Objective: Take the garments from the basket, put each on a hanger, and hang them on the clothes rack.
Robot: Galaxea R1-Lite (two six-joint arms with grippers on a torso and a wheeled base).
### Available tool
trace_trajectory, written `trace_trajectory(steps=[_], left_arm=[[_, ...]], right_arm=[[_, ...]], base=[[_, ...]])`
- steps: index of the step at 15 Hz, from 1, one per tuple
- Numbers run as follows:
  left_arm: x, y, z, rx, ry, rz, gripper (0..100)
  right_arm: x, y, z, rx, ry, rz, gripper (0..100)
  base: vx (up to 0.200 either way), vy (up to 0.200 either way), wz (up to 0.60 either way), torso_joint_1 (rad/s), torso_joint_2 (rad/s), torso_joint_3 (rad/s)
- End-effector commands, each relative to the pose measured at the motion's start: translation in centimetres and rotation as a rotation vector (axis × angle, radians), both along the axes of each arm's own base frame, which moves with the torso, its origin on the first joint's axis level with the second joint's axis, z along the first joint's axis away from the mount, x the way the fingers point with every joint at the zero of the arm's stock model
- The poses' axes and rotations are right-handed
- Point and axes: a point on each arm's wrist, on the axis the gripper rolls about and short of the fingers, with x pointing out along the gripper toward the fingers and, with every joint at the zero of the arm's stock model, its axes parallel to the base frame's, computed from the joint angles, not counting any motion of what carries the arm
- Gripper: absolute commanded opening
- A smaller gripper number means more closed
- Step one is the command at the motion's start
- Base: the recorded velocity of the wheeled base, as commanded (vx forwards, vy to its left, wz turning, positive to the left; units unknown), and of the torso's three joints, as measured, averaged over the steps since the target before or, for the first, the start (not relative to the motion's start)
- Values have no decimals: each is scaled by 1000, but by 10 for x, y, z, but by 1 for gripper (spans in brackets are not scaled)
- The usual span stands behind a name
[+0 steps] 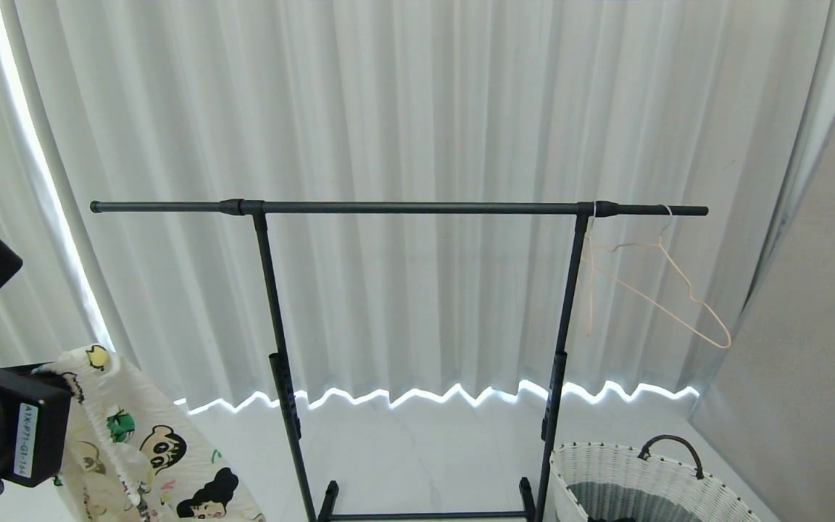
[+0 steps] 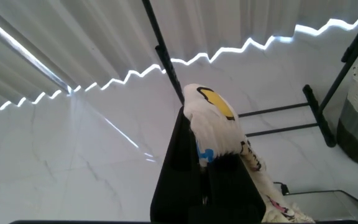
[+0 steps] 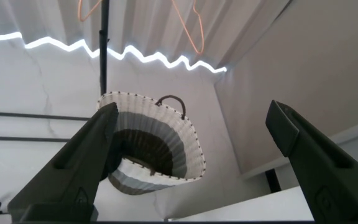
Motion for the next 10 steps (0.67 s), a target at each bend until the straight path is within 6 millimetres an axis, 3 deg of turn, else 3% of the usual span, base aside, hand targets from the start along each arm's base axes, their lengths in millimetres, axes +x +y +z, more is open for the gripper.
trace_trajectory(steps=[1,2,10], left_arm=[[-7,4,3,8,-27,-12,0],[-10,5,5,32,-40,-28,0],[-17,9,3,50,-55,-41,0]], right_arm=[[3,0,-1,-3,10,0,100],[3,0,-1,-3,10,0,100],[2,0,-2,-3,10,0,100]], base=[[0,0,0,0,0,0],[0,0,0,0,0,0],[200,0,0,5,1,3]])
